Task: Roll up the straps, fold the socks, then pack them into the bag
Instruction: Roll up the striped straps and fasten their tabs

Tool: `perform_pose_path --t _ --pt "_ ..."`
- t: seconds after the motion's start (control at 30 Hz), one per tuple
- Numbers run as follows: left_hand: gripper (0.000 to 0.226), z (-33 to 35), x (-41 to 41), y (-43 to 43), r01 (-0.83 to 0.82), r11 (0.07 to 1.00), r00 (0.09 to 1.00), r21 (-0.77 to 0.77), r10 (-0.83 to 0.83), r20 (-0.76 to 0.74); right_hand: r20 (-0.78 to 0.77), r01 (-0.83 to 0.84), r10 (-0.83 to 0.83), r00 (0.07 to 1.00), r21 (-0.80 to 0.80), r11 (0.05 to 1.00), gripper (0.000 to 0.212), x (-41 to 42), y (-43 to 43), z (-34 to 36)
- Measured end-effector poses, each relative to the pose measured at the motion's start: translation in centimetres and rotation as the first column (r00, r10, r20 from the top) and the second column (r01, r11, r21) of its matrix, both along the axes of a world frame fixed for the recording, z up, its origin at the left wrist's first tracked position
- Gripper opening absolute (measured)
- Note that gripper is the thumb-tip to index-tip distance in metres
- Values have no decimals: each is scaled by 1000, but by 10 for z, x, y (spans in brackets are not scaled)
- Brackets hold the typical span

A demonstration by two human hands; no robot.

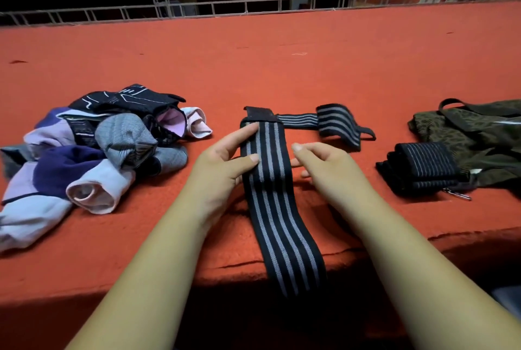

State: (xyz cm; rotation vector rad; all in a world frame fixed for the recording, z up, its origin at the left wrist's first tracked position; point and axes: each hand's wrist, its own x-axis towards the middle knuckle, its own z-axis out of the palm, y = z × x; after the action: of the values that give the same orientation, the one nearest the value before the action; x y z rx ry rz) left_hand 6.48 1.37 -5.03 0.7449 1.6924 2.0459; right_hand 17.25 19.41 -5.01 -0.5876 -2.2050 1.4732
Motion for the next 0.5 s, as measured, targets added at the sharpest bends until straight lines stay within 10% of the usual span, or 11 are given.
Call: perform_pose_path --t 0.17,0.5 --pt "43 8 11 -4 -32 999 999 6 32 -35 -216 -234 175 961 -291 928 25 -7 -16 -6" --pt "23 16 1 -7 -161 987 986 24 160 54 -248 -268 199 948 -287 919 26 -6 -19 -1"
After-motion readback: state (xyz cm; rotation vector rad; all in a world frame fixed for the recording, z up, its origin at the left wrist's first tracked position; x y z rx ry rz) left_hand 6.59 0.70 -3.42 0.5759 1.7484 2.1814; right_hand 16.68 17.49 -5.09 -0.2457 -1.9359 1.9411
